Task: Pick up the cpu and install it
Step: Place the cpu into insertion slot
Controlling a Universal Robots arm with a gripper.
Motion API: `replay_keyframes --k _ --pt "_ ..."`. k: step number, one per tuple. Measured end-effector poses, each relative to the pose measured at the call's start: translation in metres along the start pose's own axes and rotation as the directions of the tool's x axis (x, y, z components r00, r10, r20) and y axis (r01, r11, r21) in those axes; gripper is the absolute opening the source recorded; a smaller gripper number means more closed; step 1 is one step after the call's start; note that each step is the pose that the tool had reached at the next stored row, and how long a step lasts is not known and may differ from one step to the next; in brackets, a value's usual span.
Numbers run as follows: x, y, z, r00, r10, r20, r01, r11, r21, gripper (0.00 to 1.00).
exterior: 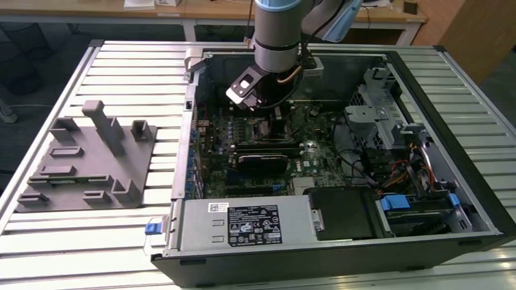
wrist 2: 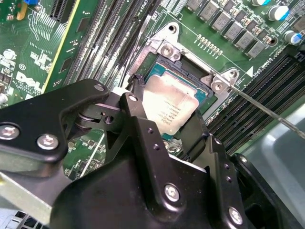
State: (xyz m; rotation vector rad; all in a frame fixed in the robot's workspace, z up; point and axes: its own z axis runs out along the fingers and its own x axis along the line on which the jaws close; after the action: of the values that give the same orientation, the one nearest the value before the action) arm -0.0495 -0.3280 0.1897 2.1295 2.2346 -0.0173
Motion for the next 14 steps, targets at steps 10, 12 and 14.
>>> replay_keyframes --k 10,12,14 --pt "0.0003 -0.0002 0.0005 1.0 0.0 -0.0003 0.0 1.0 -0.0002 0.55" --pt "0.0002 -0.0002 0.0005 1.0 0.0 0.0 0.0 1.0 -0.0002 0.55" --pt "0.0004 -0.0002 0.0007 1.0 0.0 -0.0009 0.0 1.0 -0.0002 0.61"
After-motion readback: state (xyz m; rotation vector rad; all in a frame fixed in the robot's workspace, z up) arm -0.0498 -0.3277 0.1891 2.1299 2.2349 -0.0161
